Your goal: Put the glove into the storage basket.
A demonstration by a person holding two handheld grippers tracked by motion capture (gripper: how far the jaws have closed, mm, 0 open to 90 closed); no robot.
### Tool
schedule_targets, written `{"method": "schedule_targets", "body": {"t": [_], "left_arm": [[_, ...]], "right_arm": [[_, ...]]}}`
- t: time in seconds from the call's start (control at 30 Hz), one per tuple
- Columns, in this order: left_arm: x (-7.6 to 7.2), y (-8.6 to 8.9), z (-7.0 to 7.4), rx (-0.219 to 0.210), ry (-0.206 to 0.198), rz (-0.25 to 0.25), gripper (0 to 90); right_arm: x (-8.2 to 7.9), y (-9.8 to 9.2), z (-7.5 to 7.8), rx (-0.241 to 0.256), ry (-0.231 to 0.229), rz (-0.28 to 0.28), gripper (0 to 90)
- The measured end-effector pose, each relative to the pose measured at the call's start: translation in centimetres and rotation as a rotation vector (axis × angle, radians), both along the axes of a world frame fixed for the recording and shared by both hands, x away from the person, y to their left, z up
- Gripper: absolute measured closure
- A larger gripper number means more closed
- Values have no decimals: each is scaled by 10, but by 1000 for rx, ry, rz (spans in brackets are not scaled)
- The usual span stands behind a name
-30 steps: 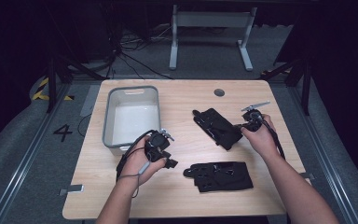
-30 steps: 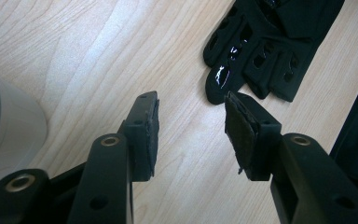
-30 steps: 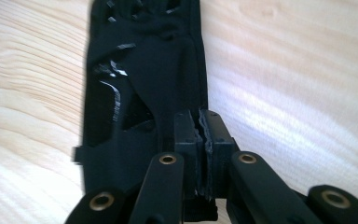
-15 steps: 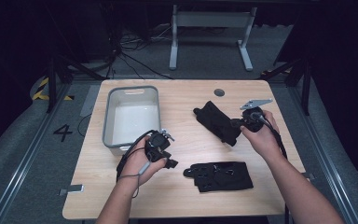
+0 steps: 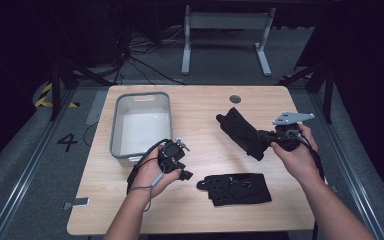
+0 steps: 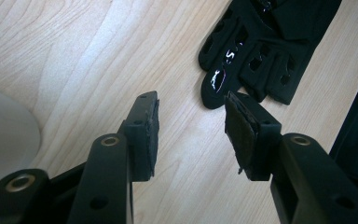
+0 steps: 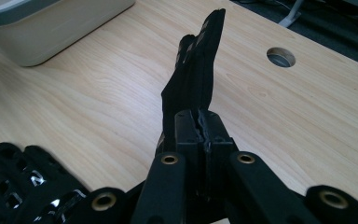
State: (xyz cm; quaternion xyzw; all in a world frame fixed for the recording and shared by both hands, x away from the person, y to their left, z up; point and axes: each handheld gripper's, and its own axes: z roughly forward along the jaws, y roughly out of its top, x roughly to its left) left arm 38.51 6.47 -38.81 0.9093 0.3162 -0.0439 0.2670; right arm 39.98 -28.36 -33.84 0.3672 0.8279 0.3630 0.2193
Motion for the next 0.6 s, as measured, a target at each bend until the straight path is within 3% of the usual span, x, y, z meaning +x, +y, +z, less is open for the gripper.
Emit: {"method": "schedule_targets", "body": {"t": [0.27,0.6], "left_arm": [[2,-7,0,7,1,-18,553],[5,-14,0,5,0,-35,554]], "right_arm": [[-27,-13,2,-9,-13,3,877],[-44,-24,-7,-9,-6,-5,877]]}}
